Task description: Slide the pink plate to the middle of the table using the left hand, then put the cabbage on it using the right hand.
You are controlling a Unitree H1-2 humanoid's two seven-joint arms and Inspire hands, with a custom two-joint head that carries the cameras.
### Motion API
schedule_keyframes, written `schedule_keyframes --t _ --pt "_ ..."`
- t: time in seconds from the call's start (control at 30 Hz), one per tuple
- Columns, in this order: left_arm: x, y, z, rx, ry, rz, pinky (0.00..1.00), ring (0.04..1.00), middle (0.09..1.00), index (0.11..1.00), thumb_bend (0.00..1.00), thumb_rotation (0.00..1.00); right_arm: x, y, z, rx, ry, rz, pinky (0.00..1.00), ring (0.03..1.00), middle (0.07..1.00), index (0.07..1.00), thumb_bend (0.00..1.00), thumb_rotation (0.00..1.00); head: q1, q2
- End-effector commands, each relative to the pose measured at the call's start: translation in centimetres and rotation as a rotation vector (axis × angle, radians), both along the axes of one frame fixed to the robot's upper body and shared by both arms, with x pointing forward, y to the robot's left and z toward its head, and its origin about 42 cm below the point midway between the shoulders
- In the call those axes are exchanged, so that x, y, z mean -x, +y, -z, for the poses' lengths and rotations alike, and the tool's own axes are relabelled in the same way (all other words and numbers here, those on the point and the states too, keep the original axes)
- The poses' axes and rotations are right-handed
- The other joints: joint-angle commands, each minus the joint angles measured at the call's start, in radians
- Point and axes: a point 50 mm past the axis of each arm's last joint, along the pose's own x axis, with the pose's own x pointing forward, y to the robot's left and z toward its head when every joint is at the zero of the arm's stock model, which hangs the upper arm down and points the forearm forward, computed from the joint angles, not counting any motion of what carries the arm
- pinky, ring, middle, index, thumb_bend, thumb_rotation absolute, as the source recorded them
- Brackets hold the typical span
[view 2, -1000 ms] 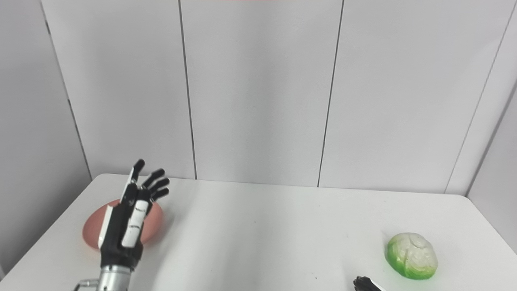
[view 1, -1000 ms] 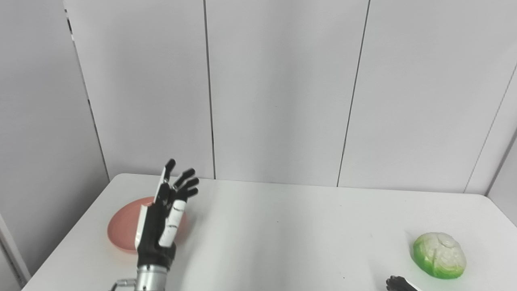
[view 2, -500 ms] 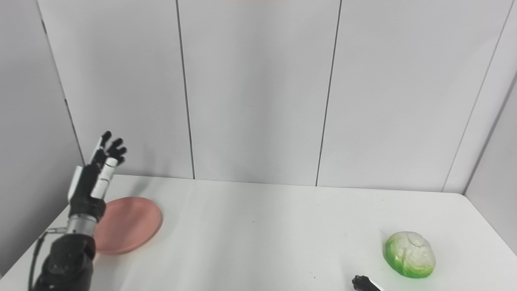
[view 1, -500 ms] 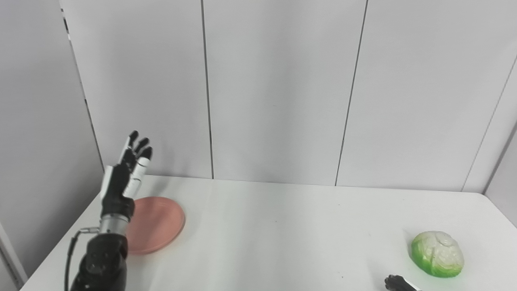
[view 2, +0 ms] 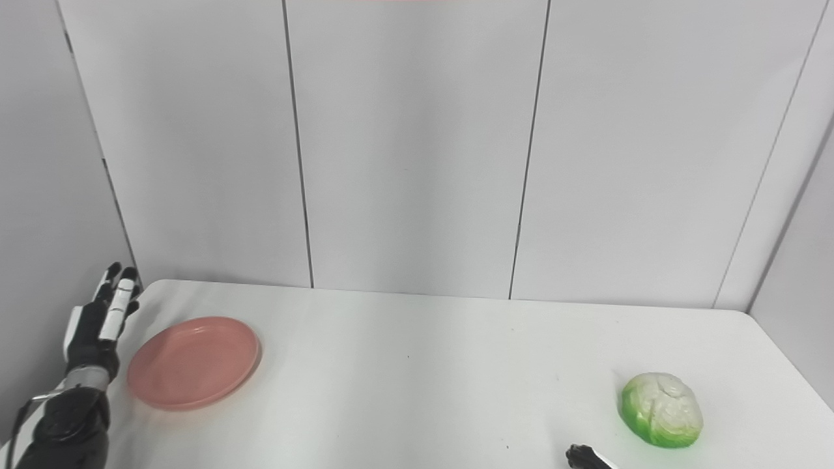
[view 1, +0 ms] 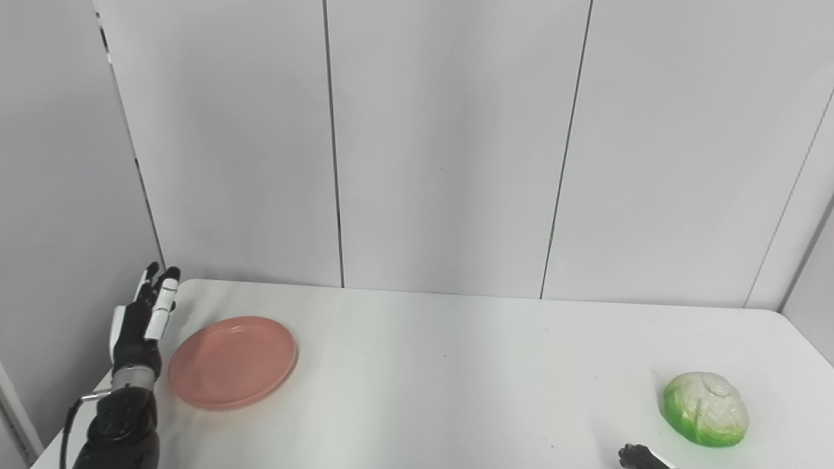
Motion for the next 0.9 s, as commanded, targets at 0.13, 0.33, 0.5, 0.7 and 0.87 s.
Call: schedule_keyframes --t 0.13,0.33,0.5,0.7,0.87 --pt "-0.5 3.3 -2.8 -0.067 -0.085 -0.068 0.89 0.883 0.918 0.911 0.69 0.78 0.1 1.8 1.2 -0.016 0.051 -0.046 0.76 0.803 0.792 0.769 0.44 0.86 0.001 0.006" --pt "0.8 3.9 -0.6 -0.05 -0.035 -0.055 0.85 0.869 0.897 0.903 0.73 0.79 0.2 1.7 1.1 -0.016 0.046 -0.046 0.75 0.795 0.788 0.761 0.48 0.85 -0.001 0.012" --pt "1.4 3.2 0.8 -0.04 -0.011 -0.009 0.85 0.867 0.909 0.942 0.71 0.79 0.2 1.6 1.0 -0.012 0.044 -0.05 0.75 0.793 0.786 0.756 0.46 0.86 -0.002 0.017" --pt "1.8 2.4 2.4 -0.011 0.019 0.016 0.81 0.847 0.89 0.911 0.69 0.78 0.3 1.8 0.8 -0.013 0.039 -0.055 0.74 0.796 0.791 0.759 0.46 0.86 -0.008 0.024" --pt "2.3 1.9 3.7 0.034 0.036 0.051 0.83 0.858 0.897 0.918 0.73 0.76 0.4 1.8 0.8 -0.01 0.036 -0.053 0.74 0.79 0.789 0.756 0.5 0.87 -0.013 0.03"
